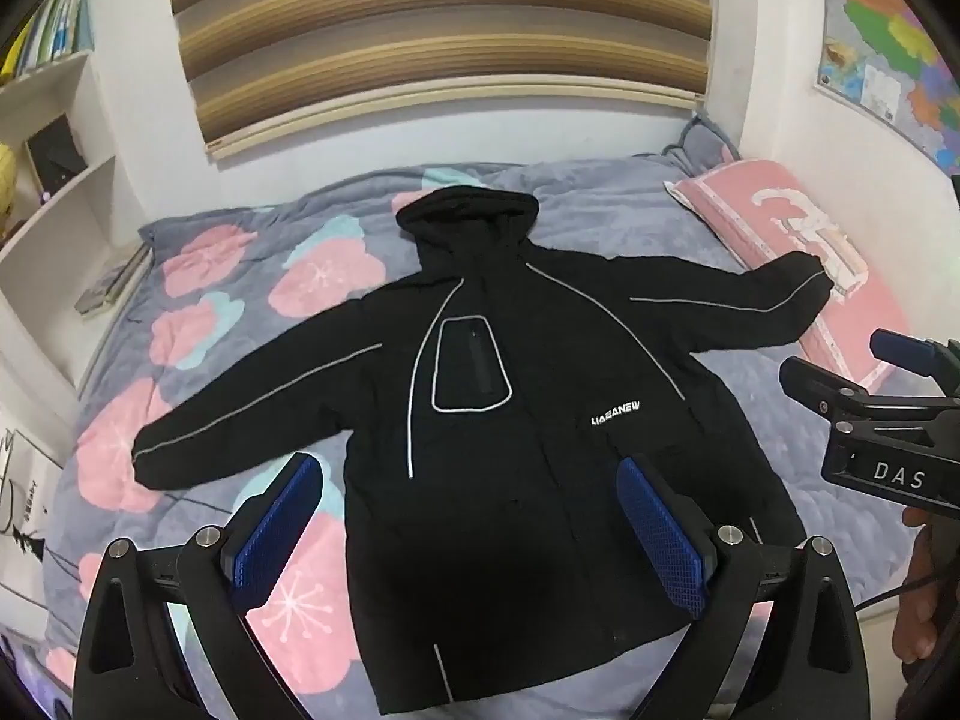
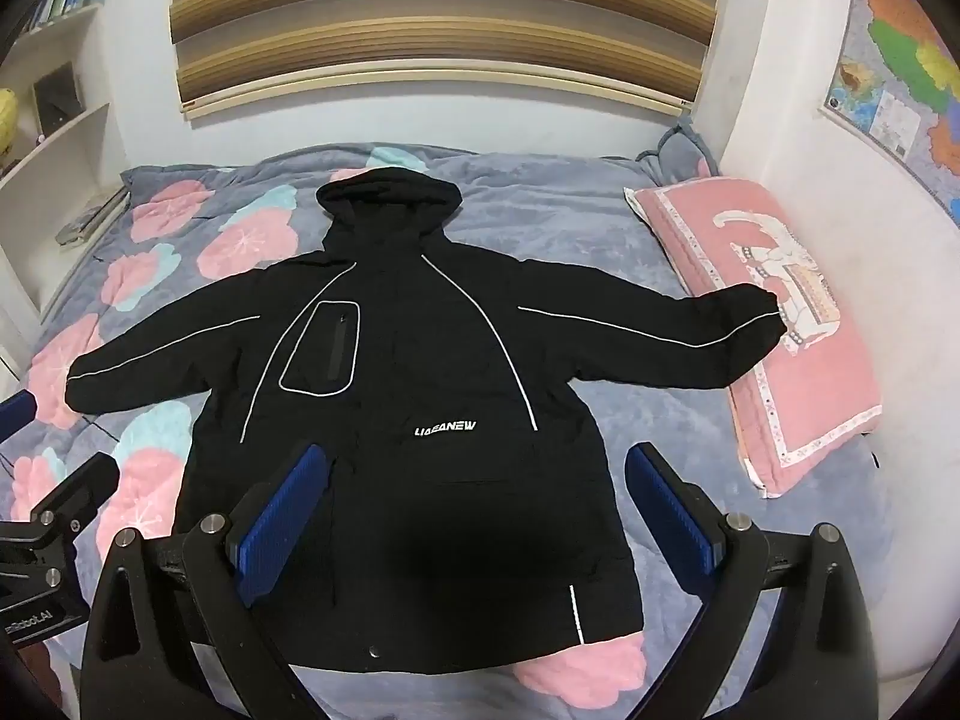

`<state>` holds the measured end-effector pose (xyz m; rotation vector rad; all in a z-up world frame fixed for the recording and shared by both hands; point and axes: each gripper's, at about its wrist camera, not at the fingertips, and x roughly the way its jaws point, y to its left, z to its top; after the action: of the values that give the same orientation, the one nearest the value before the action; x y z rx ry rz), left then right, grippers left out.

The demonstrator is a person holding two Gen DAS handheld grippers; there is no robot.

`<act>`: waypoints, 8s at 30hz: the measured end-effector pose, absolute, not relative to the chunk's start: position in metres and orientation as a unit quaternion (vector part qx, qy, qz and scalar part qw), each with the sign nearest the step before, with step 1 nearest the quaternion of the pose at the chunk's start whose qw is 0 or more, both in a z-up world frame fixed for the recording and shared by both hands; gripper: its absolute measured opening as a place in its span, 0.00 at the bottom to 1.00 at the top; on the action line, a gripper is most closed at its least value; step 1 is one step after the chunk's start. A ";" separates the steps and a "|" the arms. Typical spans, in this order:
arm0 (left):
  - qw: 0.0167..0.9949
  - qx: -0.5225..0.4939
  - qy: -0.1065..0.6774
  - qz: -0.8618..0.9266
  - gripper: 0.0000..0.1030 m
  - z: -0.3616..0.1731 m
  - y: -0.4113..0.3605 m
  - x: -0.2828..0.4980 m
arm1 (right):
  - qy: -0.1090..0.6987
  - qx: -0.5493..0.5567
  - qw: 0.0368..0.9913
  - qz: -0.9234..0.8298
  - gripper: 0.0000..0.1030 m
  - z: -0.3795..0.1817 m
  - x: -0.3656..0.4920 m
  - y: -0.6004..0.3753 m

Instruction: Fold large clothes

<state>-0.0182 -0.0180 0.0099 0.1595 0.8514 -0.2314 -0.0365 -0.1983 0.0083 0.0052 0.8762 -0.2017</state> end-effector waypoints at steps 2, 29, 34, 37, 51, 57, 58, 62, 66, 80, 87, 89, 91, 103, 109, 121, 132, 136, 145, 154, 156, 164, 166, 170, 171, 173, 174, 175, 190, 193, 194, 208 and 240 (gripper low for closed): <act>0.900 0.075 0.415 -0.111 0.96 0.007 -0.015 -0.017 | 0.424 0.004 0.900 -0.097 0.98 0.007 -0.037 -0.200; 0.886 0.064 0.448 -0.102 0.96 -0.023 -0.008 -0.008 | 0.441 0.002 0.893 -0.092 0.98 -0.001 -0.023 -0.199; 0.885 0.054 0.453 -0.089 0.96 -0.029 0.003 -0.008 | 0.441 -0.001 0.893 -0.089 0.98 0.000 -0.022 -0.195; 0.885 0.042 0.456 -0.083 0.96 -0.030 0.012 -0.007 | 0.442 -0.004 0.893 -0.088 0.98 -0.001 -0.021 -0.193; 0.874 0.037 0.476 -0.096 0.96 -0.041 0.008 -0.001 | 0.456 -0.001 0.886 -0.084 0.98 -0.012 -0.014 -0.191; 0.871 0.036 0.481 -0.094 0.96 -0.047 0.007 0.008 | 0.463 -0.002 0.882 -0.083 0.98 -0.019 -0.007 -0.193; 0.869 0.036 0.484 -0.093 0.96 -0.048 0.005 0.010 | 0.465 -0.002 0.881 -0.084 0.98 -0.021 -0.005 -0.194; 0.862 0.039 0.496 -0.095 0.96 -0.058 -0.003 0.018 | 0.469 0.007 0.878 -0.095 0.98 -0.028 0.002 -0.207; 0.855 0.054 0.505 -0.107 0.96 -0.065 -0.022 0.033 | 0.474 0.027 0.872 -0.121 0.98 -0.036 0.012 -0.237; 0.836 0.130 0.485 -0.221 0.96 -0.103 -0.171 0.157 | 0.385 0.186 0.885 -0.186 0.90 -0.090 0.037 -0.456; 0.815 0.143 0.486 -0.281 0.96 -0.148 -0.263 0.226 | 0.357 0.238 0.868 -0.250 0.87 -0.113 0.068 -0.589; 0.813 0.149 0.484 -0.289 0.96 -0.162 -0.287 0.243 | 0.353 0.250 0.863 -0.261 0.87 -0.121 0.079 -0.622; 0.813 0.155 0.478 -0.293 0.96 -0.178 -0.308 0.258 | 0.350 0.262 0.859 -0.266 0.87 -0.129 0.089 -0.648; 0.788 0.160 0.514 -0.299 0.96 -0.252 -0.365 0.298 | 0.380 0.323 0.815 -0.295 0.86 -0.196 0.146 -0.766; 0.783 0.162 0.515 -0.311 0.96 -0.262 -0.372 0.300 | 0.392 0.246 0.852 -0.246 0.32 -0.173 0.166 -0.740; 0.760 0.176 0.543 -0.310 0.96 -0.291 -0.372 0.309 | 0.414 0.228 0.823 -0.316 0.24 -0.188 0.147 -0.751; 0.791 0.083 0.503 -0.339 0.96 -0.192 -0.245 0.287 | 0.399 0.176 0.890 -0.135 0.22 -0.120 0.209 -0.591; 0.810 0.071 0.497 -0.304 0.96 -0.173 -0.185 0.283 | 0.404 0.157 0.899 -0.070 0.22 -0.104 0.239 -0.522; 0.837 0.026 0.502 -0.218 0.96 -0.167 -0.065 0.273 | 0.441 0.116 0.886 0.084 0.22 -0.119 0.293 -0.325; 0.843 -0.020 0.515 -0.157 0.96 -0.191 0.006 0.275 | 0.556 0.065 0.815 0.150 0.22 -0.243 0.324 -0.181; 0.843 -0.026 0.516 -0.148 0.96 -0.197 0.016 0.277 | 0.574 0.057 0.804 0.144 0.23 -0.269 0.327 -0.173; 0.839 -0.035 0.518 -0.163 0.96 -0.211 0.016 0.301 | 0.573 0.122 0.790 0.182 0.50 -0.266 0.325 -0.195; 0.831 -0.049 0.519 -0.196 0.96 -0.214 0.006 0.311 | 0.558 0.130 0.797 0.189 0.52 -0.247 0.312 -0.211; 0.800 -0.079 0.537 -0.256 0.96 -0.230 -0.023 0.331 | 0.537 0.141 0.816 0.160 0.53 -0.225 0.286 -0.243; 0.792 -0.086 0.543 -0.265 0.96 -0.237 -0.032 0.337 | 0.537 0.147 0.817 0.150 0.53 -0.222 0.281 -0.250; 0.780 -0.100 0.550 -0.279 0.96 -0.248 -0.046 0.345 | 0.539 0.158 0.816 0.133 0.53 -0.222 0.272 -0.262; 0.776 -0.102 0.555 -0.280 0.96 -0.254 -0.053 0.349 | 0.542 0.164 0.815 0.125 0.53 -0.223 0.265 -0.272; 0.772 -0.101 0.561 -0.281 0.96 -0.261 -0.060 0.354 | 0.545 0.168 0.813 0.117 0.53 -0.226 0.258 -0.279; 0.814 -0.121 0.502 -0.266 0.19 -0.219 -0.023 0.362 | 0.509 0.133 0.850 0.024 0.53 -0.196 0.244 -0.327; 0.836 -0.126 0.485 -0.221 0.19 -0.204 0.026 0.364 | 0.506 0.116 0.855 0.012 0.55 -0.196 0.260 -0.327; 0.839 -0.126 0.488 -0.203 0.19 -0.205 0.044 0.366 | 0.507 0.113 0.854 0.009 0.56 -0.200 0.267 -0.325; 0.809 -0.041 0.573 -0.126 0.36 -0.276 0.068 0.353 | 0.596 -0.010 0.802 -0.046 0.61 -0.286 0.325 -0.271; 0.835 -0.078 0.519 -0.165 0.62 -0.263 0.014 0.330 | 0.528 0.015 0.849 0.016 0.75 -0.286 0.279 -0.206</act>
<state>0.3301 0.0139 -0.2630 -0.1646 1.0998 -0.3485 0.2789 -0.2060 -0.2858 0.0309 1.1126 0.0340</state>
